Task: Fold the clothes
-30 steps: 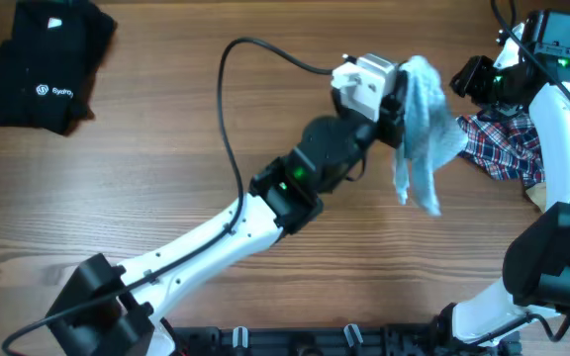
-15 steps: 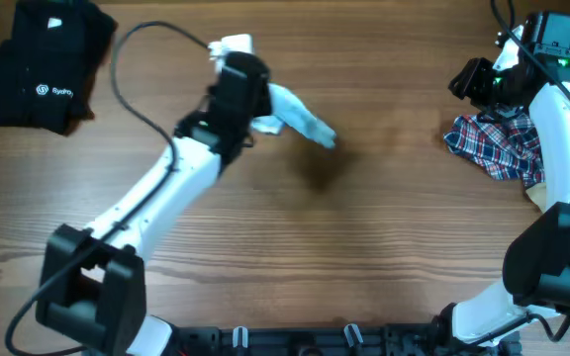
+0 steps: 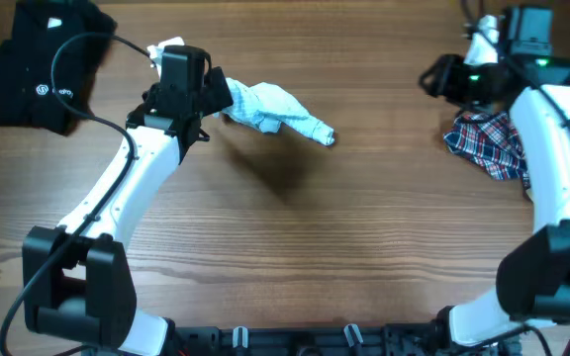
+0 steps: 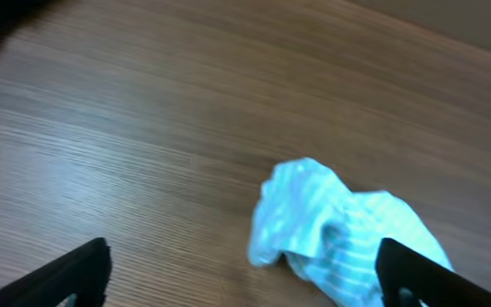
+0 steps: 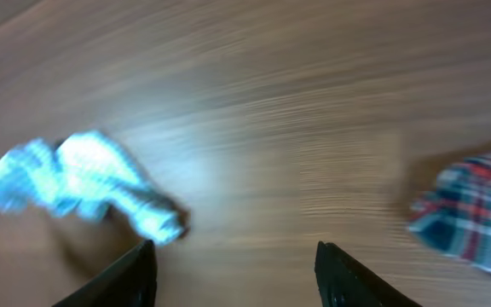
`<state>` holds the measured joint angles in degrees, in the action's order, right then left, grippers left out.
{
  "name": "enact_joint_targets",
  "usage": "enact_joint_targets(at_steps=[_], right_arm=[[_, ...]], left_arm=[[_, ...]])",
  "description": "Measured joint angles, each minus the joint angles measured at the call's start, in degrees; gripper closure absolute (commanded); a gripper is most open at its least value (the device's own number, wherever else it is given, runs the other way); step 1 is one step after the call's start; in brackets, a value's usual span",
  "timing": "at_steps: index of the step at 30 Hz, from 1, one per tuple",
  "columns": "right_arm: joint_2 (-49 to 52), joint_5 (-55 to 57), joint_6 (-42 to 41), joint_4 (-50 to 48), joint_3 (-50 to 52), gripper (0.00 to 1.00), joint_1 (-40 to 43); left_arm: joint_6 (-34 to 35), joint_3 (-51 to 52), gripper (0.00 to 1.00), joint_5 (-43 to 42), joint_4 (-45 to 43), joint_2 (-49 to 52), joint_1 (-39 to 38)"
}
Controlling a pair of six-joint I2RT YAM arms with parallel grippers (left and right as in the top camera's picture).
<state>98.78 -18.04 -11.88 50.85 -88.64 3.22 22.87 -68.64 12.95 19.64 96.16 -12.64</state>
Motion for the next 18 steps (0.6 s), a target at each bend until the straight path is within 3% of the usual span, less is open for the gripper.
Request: enact_joint_targets(at_steps=[5,9,18], right_arm=[[-0.9,0.1,0.2,0.4,0.0,0.38,-7.5],[-0.9,0.1,-0.3,0.6,0.0,0.38,-8.2],[-0.9,0.1,-0.3,2.1,0.0,0.38,-8.2]], left_arm=[[0.2,0.0,0.16,-7.1,3.1,0.0,0.0],[0.2,0.0,0.12,-13.0,4.9,3.1,0.0],[-1.5,0.0,0.12,-16.5,-3.9,13.0,0.4]])
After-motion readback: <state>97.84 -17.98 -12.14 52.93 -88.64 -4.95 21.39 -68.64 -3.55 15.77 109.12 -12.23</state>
